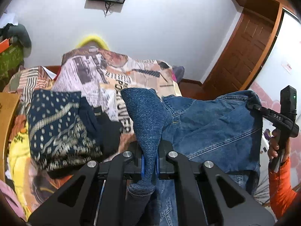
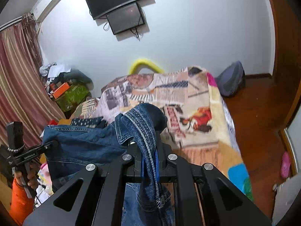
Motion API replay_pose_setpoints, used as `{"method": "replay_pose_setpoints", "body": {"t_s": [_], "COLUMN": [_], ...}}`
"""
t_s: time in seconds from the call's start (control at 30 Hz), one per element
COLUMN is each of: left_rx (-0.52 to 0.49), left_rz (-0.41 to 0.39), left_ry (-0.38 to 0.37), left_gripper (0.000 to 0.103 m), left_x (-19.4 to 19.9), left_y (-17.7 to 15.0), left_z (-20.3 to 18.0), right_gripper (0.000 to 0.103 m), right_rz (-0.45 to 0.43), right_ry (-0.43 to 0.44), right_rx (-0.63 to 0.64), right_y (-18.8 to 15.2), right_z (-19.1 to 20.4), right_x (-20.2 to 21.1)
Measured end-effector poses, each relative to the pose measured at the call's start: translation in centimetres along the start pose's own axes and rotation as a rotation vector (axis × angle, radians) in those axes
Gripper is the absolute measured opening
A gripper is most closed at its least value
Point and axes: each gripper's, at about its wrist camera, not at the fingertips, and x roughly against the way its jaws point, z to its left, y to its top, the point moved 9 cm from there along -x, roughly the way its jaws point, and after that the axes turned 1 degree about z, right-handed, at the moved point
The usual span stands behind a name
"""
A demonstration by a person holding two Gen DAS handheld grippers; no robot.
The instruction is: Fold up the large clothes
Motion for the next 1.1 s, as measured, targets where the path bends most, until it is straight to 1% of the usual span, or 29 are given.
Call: {"method": "replay_pose_setpoints", "body": {"t_s": [0.07,0.13,0.23,0.37,0.43,0.47,0.5,0.6,0.7,0.77,0.87,0.93,1.0,1.03,1.1], "left_rx": [0.012,0.028,0.031,0.072,0.093,0.116,0.144,0.193,0.210,0.218,0.206,0.189,0.158,0.144,0.120], "left_rz": [-0.008,-0.001,0.031,0.087,0.110,0.122,0.129,0.134,0.132,0.110,0.105,0.106,0.106,0.107,0.109], "left_ry": [0.004,0.010,0.093,0.177,0.216,0.218,0.202,0.181,0.186,0.175,0.209,0.236,0.276,0.293,0.318], "left_gripper": [0.007,0.007,0.007,0.007,0.007,0.007,0.007,0.008,0.011,0.012,0.016,0.018,0.024,0.026,0.036], "left_x": [-1.0,-2.4,-5.5,-9.4,-11.0,-11.7,-12.3,-13.1,-13.3,-13.1,-12.9,-12.6,-11.8,-11.4,-10.4], "left_y": [1.0,1.5,1.6,0.6,-0.1,-0.5,-0.9,-1.4,-1.9,-2.3,-2.6,-2.8,-3.0,-3.2,-3.6], "left_z": [1.1,2.2,5.2,9.6,11.7,12.9,13.8,15.4,16.1,16.0,16.0,15.9,15.3,15.1,14.5], "right_gripper": [0.007,0.007,0.007,0.007,0.007,0.007,0.007,0.007,0.008,0.010,0.011,0.015,0.026,0.029,0.039], "right_rz": [-0.001,0.010,0.045,0.113,0.137,0.152,0.168,0.218,0.256,0.261,0.265,0.284,0.297,0.295,0.269], "right_ry": [-0.010,-0.021,-0.061,-0.118,-0.181,-0.199,-0.206,-0.235,-0.248,-0.251,-0.257,-0.266,-0.277,-0.279,-0.277], "right_rx": [0.002,-0.002,-0.025,-0.061,-0.062,-0.070,-0.087,-0.105,-0.091,-0.082,-0.058,-0.034,-0.007,0.004,0.028], "right_y": [0.9,1.1,0.7,-0.8,-1.7,-2.3,-2.8,-4.4,-5.8,-6.3,-6.6,-6.9,-7.2,-7.3,-7.5], "right_z": [-0.6,-1.3,-3.3,-6.5,-8.6,-9.7,-10.7,-13.0,-13.9,-14.1,-13.8,-13.5,-13.0,-12.8,-12.0], "right_x": [-1.2,-2.4,-5.4,-8.9,-10.6,-11.4,-12.0,-13.4,-14.2,-14.3,-13.6,-13.1,-11.9,-11.6,-9.8]}}
